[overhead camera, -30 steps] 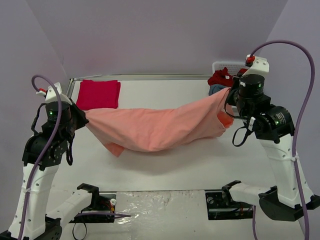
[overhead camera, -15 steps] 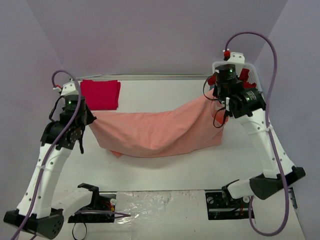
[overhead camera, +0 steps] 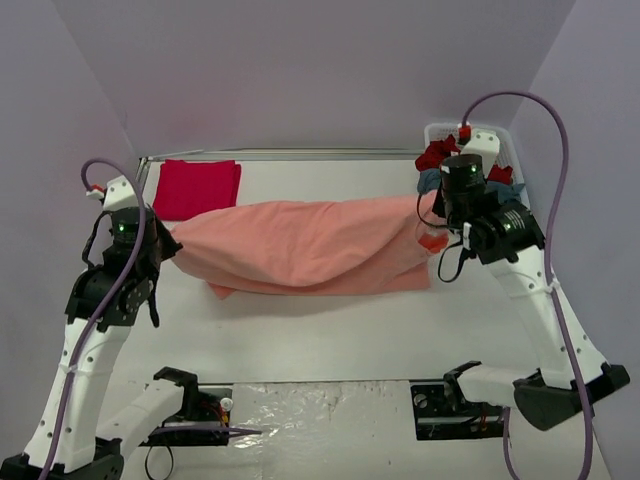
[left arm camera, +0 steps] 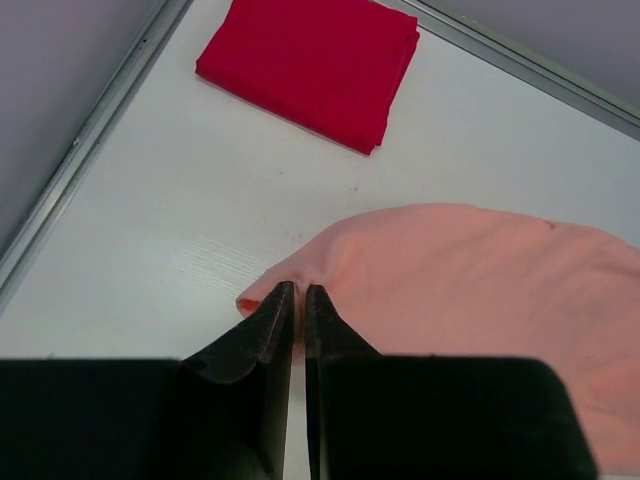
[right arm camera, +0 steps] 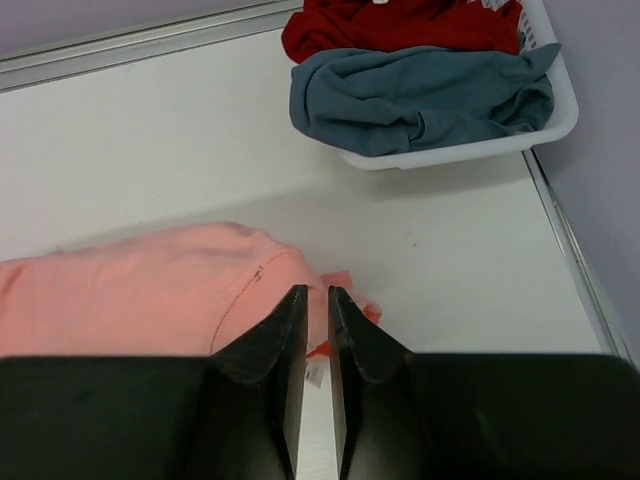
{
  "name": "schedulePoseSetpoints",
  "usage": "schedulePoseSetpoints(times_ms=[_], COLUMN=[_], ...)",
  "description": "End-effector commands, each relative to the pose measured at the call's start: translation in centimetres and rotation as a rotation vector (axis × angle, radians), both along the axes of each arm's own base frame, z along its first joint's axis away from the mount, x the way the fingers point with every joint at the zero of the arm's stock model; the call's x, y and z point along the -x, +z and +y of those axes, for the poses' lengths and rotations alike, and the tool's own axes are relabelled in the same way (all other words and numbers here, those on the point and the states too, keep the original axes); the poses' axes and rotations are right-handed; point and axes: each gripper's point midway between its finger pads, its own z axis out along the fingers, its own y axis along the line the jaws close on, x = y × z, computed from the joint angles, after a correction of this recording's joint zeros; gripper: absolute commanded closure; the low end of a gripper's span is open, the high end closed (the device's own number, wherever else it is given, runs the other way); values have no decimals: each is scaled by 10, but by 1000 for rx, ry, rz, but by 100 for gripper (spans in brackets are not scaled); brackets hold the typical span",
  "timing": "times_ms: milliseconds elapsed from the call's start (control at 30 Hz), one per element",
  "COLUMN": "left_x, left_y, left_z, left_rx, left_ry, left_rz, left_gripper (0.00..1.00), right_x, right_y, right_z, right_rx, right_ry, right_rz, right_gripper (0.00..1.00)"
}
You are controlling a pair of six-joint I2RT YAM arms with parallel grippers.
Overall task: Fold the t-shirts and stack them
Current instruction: Flatten out the tshirt
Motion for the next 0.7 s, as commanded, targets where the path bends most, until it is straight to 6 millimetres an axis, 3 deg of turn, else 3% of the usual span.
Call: schedulePoseSetpoints(times_ms=[0, 33, 100, 133, 200, 233, 400, 533, 667], left_x=[13, 16, 23, 25, 29, 31, 34, 29, 19], left_y=[-22, -26, -30, -37, -38, -40, -36, -37, -54], left_z=[-1, -3, -6, -8, -13, -14, -18, -19, -23], left_rx=[4, 17, 38, 45, 62, 66, 80, 75, 74], left_ry=[-29, -34, -53, -61, -91, -97, -125, -123, -129], left_rz=[37, 38, 27, 37, 29, 33, 20, 28, 69], left_gripper=[97, 97, 93, 85, 73, 64, 47, 43, 43], right_x=[26, 31, 41, 44, 47, 46, 28, 17, 9], right_y=[-1, -16, -24, -28, -25, -20, -22, -57, -92], right_z=[-7, -7, -10, -11, -16, -17, -6, 18, 38], right_rx=[-72, -69, -79, -81, -73, -72, -57, -74, -79], right_ry=[-6, -4, -8, -19, -41, -42, -21, 50, 105], right_rz=[-22, 13, 30, 37, 33, 26, 59, 149, 205], right_gripper=[88, 73, 56, 44, 40, 40, 46, 52, 53])
